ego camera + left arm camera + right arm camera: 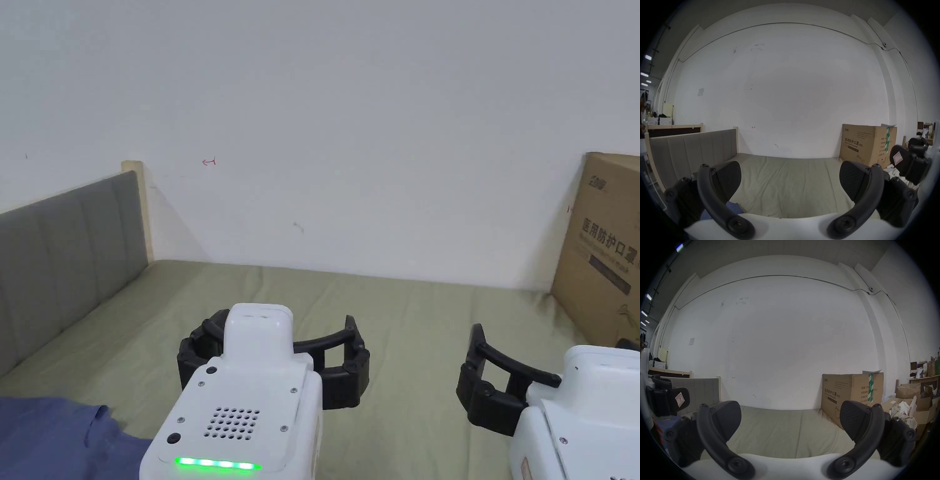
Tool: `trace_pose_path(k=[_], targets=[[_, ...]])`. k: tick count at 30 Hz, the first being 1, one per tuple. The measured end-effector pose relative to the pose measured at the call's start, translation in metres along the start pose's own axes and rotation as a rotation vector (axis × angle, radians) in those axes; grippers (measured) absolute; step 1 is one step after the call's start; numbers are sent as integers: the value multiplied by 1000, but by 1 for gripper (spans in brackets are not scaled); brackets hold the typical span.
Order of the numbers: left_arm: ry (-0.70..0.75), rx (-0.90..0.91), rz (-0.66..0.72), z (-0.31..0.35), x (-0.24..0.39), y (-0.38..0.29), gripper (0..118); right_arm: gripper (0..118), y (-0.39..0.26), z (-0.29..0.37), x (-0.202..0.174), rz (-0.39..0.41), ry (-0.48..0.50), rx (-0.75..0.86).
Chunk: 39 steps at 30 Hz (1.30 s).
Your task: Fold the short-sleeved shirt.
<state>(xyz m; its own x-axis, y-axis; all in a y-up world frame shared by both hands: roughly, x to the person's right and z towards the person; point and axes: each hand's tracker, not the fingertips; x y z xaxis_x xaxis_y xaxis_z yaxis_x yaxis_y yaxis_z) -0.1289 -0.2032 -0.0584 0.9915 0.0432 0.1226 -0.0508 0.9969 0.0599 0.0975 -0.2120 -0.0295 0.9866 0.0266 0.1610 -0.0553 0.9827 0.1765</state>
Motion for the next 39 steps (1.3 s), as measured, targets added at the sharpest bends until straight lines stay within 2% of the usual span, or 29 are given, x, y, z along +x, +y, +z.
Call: trace_pose_path(k=[5, 6, 7, 8, 9, 10, 18, 23, 27, 28, 35, 39], targets=[[-33, -13, -53, 0, 8, -3, 115, 118, 7, 1, -3, 13, -4, 5], [-41, -8, -55, 1, 10, -3, 103, 115, 9, 0, -3, 20, 1, -8], [-49, 2, -59, 3, 12, -3, 81, 102, 9, 1, -3, 26, 12, -19], [-68, 7, -68, 5, 14, -3, 50, 68, 9, 2, -3, 27, 22, -19], [-74, 8, -81, 5, 17, -2, 13, 0, 8, 4, -3, 24, 25, -9], [-74, 10, -91, 3, 18, -2, 4, 0, 6, 4, -4, 25, -2, 6], [-73, -8, -55, 0, 15, -3, 4, 0, 2, 2, 9, -26, -59, -9], [18, -22, -13, 2, 12, -5, 4, 0, 6, 0, -3, -34, -27, 0], [162, -5, -28, 17, -23, 0, 4, 0, 12, -2, -42, -68, 102, 20], [198, -2, -34, 31, -59, 2, 4, 0, 11, -2, -53, -71, 131, 21], [514, -5, -63, 94, -171, 11, 4, 0, 12, 15, -163, -124, 432, 25], [672, -9, -40, 142, -207, 15, 4, 0, 12, 34, -221, -151, 589, 21]])
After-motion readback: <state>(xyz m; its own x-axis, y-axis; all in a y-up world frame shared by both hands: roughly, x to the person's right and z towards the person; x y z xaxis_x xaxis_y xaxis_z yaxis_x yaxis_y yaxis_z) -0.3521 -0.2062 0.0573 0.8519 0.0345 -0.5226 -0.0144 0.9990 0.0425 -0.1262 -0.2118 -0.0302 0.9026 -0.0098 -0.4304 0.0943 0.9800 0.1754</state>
